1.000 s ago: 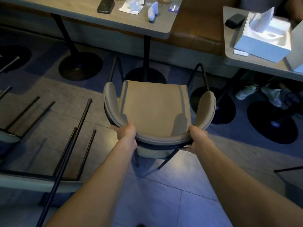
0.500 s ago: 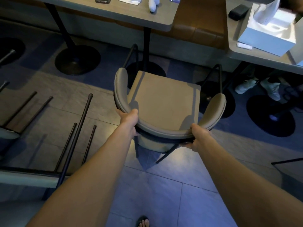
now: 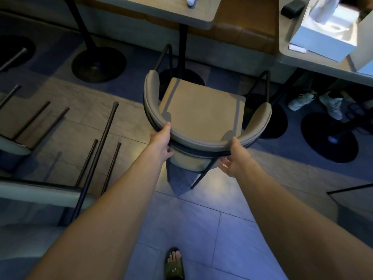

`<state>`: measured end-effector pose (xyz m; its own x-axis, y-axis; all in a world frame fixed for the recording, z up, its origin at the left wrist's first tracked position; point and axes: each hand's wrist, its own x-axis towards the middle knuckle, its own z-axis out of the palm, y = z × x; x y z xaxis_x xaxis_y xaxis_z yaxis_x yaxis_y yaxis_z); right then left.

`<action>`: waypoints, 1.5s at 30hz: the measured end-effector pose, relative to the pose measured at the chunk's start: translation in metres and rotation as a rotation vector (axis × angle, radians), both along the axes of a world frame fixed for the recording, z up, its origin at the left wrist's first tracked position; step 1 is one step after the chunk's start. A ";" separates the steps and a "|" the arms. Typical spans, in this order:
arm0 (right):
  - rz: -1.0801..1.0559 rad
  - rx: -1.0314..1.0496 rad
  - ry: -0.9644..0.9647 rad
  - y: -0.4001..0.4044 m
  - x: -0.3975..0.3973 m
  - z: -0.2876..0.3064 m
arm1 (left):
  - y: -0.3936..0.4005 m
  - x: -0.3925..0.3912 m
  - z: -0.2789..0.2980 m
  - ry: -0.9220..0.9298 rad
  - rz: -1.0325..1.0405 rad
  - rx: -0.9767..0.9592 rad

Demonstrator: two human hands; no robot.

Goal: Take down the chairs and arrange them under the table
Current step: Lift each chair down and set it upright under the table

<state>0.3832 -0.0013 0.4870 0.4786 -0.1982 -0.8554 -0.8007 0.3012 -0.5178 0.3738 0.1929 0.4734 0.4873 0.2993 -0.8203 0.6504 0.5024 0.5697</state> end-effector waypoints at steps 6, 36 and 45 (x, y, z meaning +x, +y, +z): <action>0.314 0.041 -0.045 0.008 -0.063 0.053 | 0.000 -0.085 0.048 -0.044 -0.048 -0.109; 1.329 -0.092 -0.267 0.244 -0.417 0.145 | 0.185 -0.559 0.151 0.140 -0.050 0.435; 1.038 -0.133 0.106 0.371 -0.451 0.054 | 0.306 -0.550 0.067 0.217 -0.033 0.174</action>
